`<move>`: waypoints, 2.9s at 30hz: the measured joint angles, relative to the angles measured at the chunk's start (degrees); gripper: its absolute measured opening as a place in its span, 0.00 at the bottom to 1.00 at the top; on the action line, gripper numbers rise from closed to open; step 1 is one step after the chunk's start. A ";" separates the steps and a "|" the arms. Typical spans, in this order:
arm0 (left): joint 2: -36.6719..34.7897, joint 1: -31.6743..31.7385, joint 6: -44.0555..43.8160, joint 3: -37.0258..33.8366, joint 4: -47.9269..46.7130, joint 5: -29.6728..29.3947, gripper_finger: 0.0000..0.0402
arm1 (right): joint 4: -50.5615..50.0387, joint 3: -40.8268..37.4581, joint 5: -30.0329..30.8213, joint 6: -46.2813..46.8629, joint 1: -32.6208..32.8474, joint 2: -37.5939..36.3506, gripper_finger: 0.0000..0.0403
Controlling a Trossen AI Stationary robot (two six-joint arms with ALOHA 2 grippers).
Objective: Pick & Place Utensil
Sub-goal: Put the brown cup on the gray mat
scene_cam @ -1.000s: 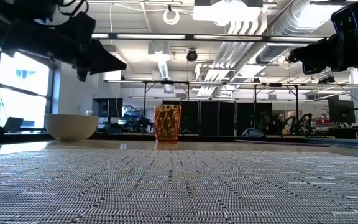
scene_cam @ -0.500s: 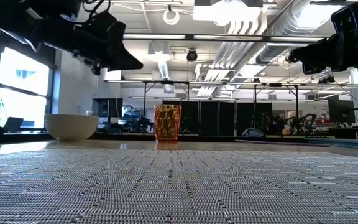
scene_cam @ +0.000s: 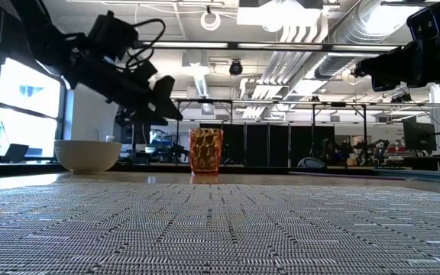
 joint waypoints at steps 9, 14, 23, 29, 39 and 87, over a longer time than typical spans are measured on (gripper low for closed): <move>10.13 1.55 0.80 9.75 -6.28 -1.47 0.96 | 0.00 0.00 -0.01 -0.01 0.00 0.01 0.03; 15.14 1.57 0.86 15.95 -14.80 -3.76 0.94 | 0.00 -0.01 0.00 0.00 0.00 0.01 0.03; 19.34 1.57 0.34 18.90 -13.93 -5.48 0.94 | 0.00 0.00 0.00 -0.02 0.02 0.02 0.03; 19.93 1.59 -0.24 18.94 -12.83 -5.74 0.94 | 0.00 -0.02 0.00 -0.01 0.00 0.01 0.03; 23.56 2.92 -2.33 18.94 -6.64 -5.62 0.94 | 0.00 -0.02 0.00 0.00 0.00 0.02 0.03; 32.19 11.73 21.19 18.96 12.26 21.21 0.94 | 0.00 0.00 -0.01 0.00 0.01 0.02 0.03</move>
